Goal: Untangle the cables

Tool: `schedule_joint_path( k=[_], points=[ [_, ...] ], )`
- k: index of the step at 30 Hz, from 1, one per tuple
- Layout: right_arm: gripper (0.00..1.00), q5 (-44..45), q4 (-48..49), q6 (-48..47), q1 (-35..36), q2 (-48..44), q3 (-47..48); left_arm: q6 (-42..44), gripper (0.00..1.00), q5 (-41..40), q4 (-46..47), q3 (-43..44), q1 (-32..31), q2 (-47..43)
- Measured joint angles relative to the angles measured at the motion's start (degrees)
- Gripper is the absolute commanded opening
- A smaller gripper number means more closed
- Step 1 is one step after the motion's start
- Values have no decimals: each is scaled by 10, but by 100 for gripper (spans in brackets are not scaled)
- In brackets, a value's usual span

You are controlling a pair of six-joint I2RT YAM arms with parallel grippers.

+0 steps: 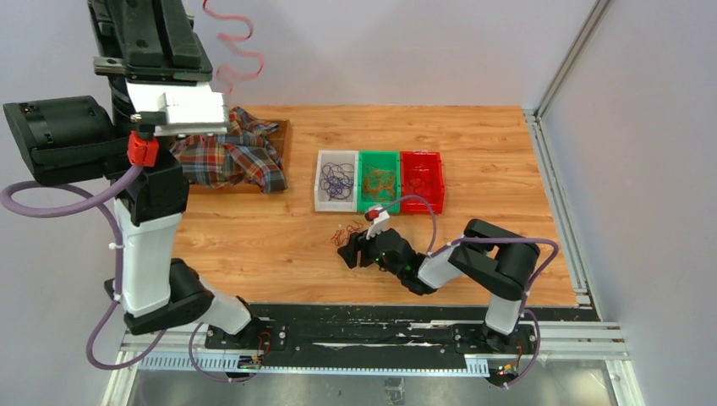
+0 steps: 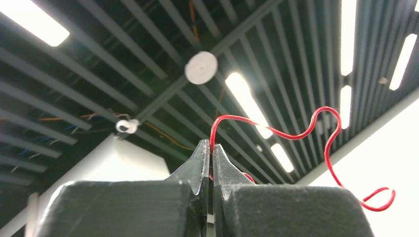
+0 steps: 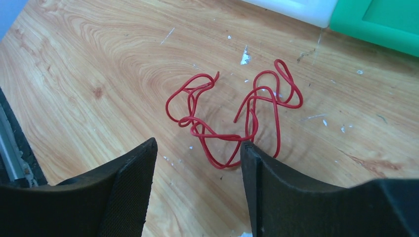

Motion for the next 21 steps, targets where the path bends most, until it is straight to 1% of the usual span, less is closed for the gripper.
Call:
schedule_joint_path(
  k=[3,4,6,7,9,13,16,18,21],
  points=[
    [66,-4,-20,-2,0,-40,-12,-8,1,0,-6,-84,0,-48],
    [68,-10,-30,-6,0,-62,-12,-14,0,-3,-15,-111,0,-64],
    [76,-26,-50,-14,0,-112,-9,-29,1,-9,-38,-150,0,-90],
    [79,-40,-70,-21,0,-144,-3,-37,0,-11,-50,-165,0,-100],
    [80,-71,-123,-36,-4,-201,32,-66,0,-17,-84,-192,0,-120],
    [82,-138,-222,-75,-8,-276,134,-147,0,-23,-162,-207,0,-135],
    [81,-163,-251,-101,-8,-335,163,-213,0,-15,-216,-215,0,-141],
    [77,-175,-260,-115,-8,-360,174,-259,0,0,-243,-229,0,-147],
    [72,-183,-273,-128,-13,-365,195,-321,0,25,-266,-249,0,-150]
  ],
)
